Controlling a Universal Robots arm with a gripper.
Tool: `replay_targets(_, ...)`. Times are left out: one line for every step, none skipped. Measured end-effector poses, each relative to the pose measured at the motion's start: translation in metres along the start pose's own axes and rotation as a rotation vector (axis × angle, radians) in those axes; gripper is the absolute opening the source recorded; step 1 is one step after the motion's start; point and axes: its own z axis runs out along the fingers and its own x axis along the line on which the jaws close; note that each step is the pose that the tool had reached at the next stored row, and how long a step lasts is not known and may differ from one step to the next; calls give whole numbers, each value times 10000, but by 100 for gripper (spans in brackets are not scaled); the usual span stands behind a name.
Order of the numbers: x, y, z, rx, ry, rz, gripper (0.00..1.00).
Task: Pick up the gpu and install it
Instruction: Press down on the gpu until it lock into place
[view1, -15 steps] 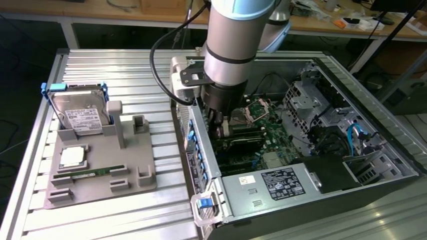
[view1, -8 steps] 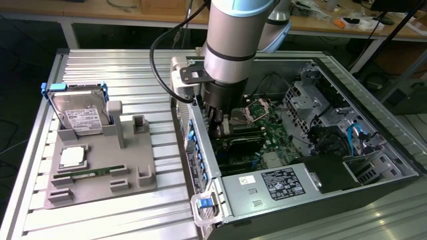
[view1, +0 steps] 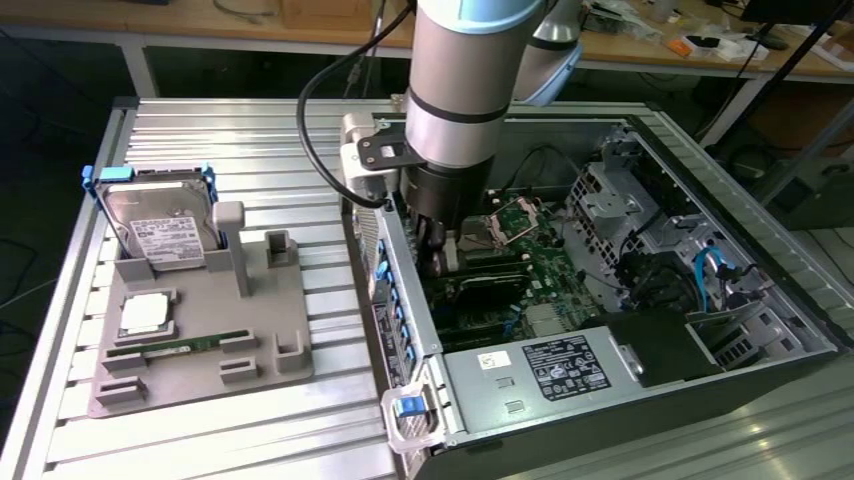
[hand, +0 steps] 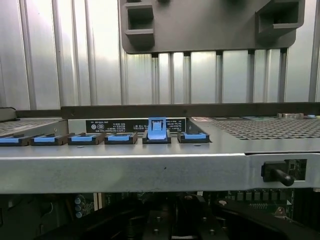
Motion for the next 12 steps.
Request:
replay_targets(0, 2, 5, 10, 14, -1, 11)
replay_targets(0, 6, 11, 13, 35, -2, 11)
replay_targets(0, 10, 16, 16, 50, -2, 11)
replay_targets(0, 14, 24, 19, 66, -3, 11)
replay_targets(0, 18, 33, 26, 74, -4, 11)
replay_targets(0, 22, 42, 33, 78, -4, 11)
replay_targets(0, 26, 51, 36, 87, -4, 11)
replay_targets(0, 29, 58, 35, 96, -5, 11)
replay_targets(0, 32, 70, 39, 101, -5, 11)
replay_targets(0, 34, 82, 44, 101, -5, 11)
replay_targets(0, 35, 95, 57, 97, -4, 11)
replay_targets(-1, 35, 99, 72, 93, -4, 11)
